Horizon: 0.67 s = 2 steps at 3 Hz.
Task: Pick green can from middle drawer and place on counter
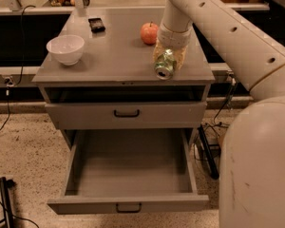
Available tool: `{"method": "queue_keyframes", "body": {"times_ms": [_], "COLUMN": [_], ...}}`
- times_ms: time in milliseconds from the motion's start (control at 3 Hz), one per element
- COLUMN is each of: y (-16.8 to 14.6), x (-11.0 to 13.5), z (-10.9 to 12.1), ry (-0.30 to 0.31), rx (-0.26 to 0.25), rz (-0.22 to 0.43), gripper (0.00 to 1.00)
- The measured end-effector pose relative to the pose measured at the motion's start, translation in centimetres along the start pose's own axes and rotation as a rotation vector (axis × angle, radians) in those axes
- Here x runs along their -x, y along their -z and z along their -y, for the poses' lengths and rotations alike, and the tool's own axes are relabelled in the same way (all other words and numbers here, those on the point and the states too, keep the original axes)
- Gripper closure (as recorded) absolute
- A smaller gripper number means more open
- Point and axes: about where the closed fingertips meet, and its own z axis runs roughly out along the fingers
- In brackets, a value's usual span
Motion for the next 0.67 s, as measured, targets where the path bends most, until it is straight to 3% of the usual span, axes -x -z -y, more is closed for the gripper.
{"method": "queue_keyframes", "body": {"times_ms": [667], "y": [-0.68], "x": [-0.28], "z": [0.41], "ry": [0.002], "rx": [-0.011], "rz": [-0.007], "gripper": [0.13]}}
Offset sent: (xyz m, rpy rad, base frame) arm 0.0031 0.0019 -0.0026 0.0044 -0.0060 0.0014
